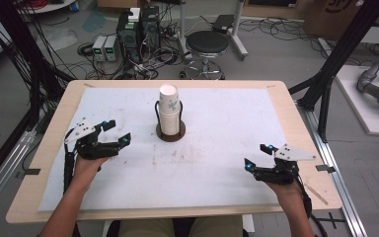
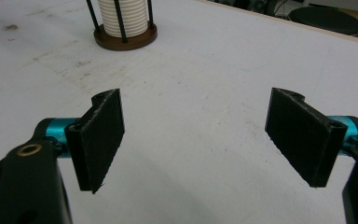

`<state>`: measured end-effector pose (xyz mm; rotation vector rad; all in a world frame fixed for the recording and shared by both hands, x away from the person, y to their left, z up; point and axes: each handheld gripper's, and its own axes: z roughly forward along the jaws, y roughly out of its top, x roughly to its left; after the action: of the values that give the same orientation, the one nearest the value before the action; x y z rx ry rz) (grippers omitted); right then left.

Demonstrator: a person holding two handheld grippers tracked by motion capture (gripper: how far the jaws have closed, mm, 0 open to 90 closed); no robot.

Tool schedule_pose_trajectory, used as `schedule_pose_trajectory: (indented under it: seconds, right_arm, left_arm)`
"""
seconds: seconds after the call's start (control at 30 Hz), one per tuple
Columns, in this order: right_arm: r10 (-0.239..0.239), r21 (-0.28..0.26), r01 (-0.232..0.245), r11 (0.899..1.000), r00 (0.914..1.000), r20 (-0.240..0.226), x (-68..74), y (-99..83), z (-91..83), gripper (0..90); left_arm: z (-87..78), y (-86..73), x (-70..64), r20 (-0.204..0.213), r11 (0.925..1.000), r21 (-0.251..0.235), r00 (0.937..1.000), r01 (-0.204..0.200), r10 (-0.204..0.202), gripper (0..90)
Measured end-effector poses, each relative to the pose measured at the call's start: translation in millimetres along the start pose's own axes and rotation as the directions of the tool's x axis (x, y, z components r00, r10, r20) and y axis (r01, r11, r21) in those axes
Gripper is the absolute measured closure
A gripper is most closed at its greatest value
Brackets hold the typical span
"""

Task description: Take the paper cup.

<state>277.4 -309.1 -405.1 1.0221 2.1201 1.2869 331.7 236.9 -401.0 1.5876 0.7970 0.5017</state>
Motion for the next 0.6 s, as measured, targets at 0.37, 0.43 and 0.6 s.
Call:
schedule_pose_trajectory:
  seconds: [0.37,0.43,0.6]
  right_arm:
    - [-0.004,0.012,0.004,1.0,0.9999,-0.014,2.6,2.4,4.7,20.1]
    - [-0.002,0.015,0.002,1.0,0.9999,-0.014,2.9,2.5,5.3,20.1]
    - [0.0,0.015,0.001,1.0,0.9999,-0.016,3.1,2.9,4.9,20.1]
  left_arm:
    - [14.4,32.5,3.4,0.064,1.0,-0.009,0.9979,-0.002,0.002,16.3]
    - [17.5,39.9,2.9,0.071,0.9998,-0.006,0.9973,-0.017,0.018,16.3]
    - [27.5,57.0,0.5,0.097,0.9995,-0.011,0.9948,-0.029,0.03,16.3]
